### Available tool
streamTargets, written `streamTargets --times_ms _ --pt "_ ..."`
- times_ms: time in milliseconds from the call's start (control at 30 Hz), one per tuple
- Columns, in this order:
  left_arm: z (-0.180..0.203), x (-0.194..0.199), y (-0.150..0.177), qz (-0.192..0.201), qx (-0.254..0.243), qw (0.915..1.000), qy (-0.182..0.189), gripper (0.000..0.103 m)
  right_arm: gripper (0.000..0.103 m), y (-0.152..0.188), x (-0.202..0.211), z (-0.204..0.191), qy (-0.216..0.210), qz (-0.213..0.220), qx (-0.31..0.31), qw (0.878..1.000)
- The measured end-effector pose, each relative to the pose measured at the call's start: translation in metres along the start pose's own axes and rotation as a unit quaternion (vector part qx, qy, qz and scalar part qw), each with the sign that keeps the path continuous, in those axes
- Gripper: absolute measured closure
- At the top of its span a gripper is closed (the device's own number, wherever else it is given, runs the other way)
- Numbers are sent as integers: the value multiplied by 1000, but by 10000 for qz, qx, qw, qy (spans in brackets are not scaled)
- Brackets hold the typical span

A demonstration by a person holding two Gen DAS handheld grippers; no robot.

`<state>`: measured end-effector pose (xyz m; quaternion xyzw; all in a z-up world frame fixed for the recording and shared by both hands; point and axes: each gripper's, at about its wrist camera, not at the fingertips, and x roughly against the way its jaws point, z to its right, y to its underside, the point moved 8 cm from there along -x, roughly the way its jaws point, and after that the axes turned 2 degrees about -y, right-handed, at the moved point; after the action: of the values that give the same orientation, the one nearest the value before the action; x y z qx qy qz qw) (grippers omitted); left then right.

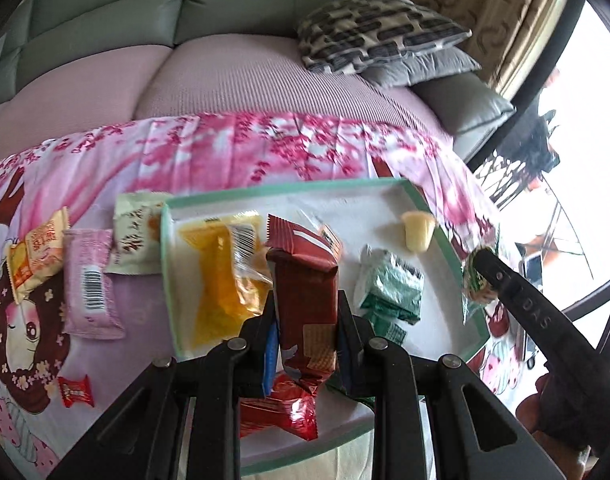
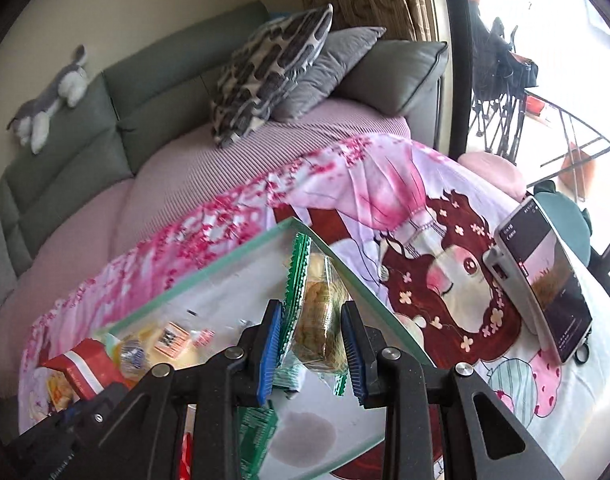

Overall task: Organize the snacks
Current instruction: 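Open left tool to drop the wafer packet while right drops the cookie packet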

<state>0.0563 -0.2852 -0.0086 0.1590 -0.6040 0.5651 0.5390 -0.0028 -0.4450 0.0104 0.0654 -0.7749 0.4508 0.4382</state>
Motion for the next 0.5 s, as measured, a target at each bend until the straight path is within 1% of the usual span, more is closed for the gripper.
streamTargets --times_ms 167,400,500 --pt "4 -4 2 -1 -124 9999 -17 77 71 7 -11 7 93 -228 -85 9997" --pt "3 0 0 50 -120 9999 -37 77 71 14 -20 9 133 -448 -107 9989" --pt "-1 2 -2 74 -80 9999 -82 74 70 16 -22 7 142 -492 -53 9987"
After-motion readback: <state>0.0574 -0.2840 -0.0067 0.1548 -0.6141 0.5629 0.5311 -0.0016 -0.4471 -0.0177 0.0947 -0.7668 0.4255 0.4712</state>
